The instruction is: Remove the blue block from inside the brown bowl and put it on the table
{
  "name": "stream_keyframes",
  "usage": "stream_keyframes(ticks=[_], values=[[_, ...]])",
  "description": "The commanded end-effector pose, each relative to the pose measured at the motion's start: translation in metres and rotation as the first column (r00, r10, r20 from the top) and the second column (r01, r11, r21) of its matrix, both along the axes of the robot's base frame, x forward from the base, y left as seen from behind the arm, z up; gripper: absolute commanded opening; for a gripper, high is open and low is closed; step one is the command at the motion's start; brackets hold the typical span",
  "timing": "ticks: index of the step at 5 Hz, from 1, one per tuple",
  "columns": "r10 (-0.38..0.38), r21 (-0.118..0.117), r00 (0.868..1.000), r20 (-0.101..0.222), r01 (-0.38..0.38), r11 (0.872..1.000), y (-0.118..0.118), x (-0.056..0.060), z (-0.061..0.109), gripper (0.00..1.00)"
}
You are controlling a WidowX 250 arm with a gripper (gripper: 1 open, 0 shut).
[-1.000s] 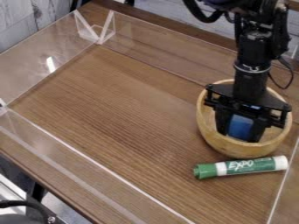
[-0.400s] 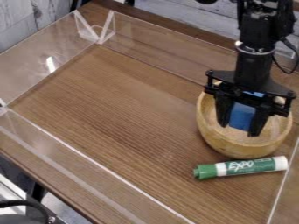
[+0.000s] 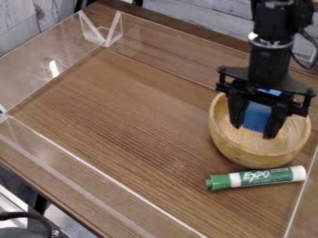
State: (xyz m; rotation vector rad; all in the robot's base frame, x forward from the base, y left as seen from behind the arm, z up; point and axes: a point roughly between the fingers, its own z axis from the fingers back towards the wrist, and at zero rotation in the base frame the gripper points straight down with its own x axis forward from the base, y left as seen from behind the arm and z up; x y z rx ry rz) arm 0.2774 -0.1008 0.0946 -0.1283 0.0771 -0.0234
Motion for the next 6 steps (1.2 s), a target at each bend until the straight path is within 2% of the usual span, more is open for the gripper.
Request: stream_keyframes(ticks=[1,4,6], values=[[-0.028,-0.031,0.994,0.104,0.031,0.999,0.003,0.007,0.037,0.0],[-0.054,-0.034,0.991,0.123,0.059,0.998,0.01,-0.003,0.049,0.0],[-0.039,-0.03,0.991,0.13,0.044,0.999,0.015,-0.01,0.054,0.0]])
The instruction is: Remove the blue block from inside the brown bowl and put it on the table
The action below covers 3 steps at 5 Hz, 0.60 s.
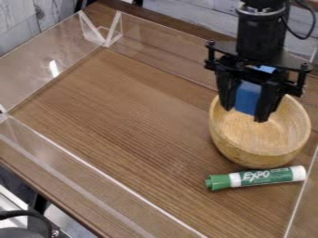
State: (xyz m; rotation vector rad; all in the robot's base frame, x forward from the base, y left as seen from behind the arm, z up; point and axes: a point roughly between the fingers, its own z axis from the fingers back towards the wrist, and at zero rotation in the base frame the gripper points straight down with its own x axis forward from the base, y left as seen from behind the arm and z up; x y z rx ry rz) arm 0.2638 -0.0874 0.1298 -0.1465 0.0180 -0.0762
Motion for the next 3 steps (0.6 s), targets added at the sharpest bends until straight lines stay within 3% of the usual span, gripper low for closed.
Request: stream_keyframes(ticks=[1,3], values=[[0.02,-0.012,0.997,0.069,-0.02,1.0,0.005,-0.002,0.02,0.0],[0.037,-0.006,0.997,0.07,-0.036,0.999,0.011,-0.014,0.024,0.0]])
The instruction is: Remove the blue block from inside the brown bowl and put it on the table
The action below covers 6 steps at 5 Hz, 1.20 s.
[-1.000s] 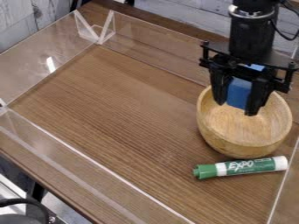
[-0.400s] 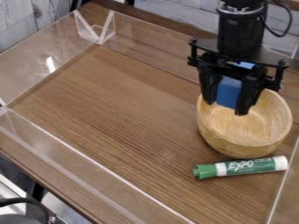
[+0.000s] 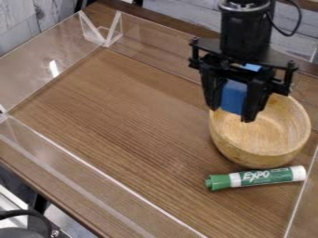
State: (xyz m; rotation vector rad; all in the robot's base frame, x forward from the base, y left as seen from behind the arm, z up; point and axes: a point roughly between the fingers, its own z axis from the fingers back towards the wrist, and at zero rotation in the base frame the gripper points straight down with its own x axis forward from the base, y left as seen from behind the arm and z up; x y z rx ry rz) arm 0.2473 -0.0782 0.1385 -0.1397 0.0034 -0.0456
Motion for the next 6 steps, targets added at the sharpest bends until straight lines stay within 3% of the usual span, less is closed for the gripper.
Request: stream_keyframes(ticks=[1,5,6], values=[[0.004,-0.006,0.998,0.058,-0.003,1.0,0.005,-0.005,0.016,0.0],[0.016,0.01,0.998,0.068,-0.016,1.0,0.032,-0.045,0.011,0.0],[0.025,0.02,0.998,0.064,-0.027,0.999,0.04,-0.043,0.007,0.0]])
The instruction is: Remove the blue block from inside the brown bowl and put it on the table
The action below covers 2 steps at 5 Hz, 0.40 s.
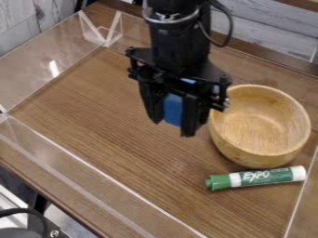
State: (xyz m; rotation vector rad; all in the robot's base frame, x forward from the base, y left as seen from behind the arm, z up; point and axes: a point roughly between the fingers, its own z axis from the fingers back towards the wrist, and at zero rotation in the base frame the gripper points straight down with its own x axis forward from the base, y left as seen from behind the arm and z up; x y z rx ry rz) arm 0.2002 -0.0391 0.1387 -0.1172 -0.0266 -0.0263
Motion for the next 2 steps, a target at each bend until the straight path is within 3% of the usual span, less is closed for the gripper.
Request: stream_keyframes(ticks=[1,2], values=[[0.018,0.011,0.999,0.031,-0.018,1.0,0.0097,0.0058,0.0026,0.0],[0.031,0.025,0.999,0.029,-0.032,0.999,0.0166,0.0078,-0.002,0.0]])
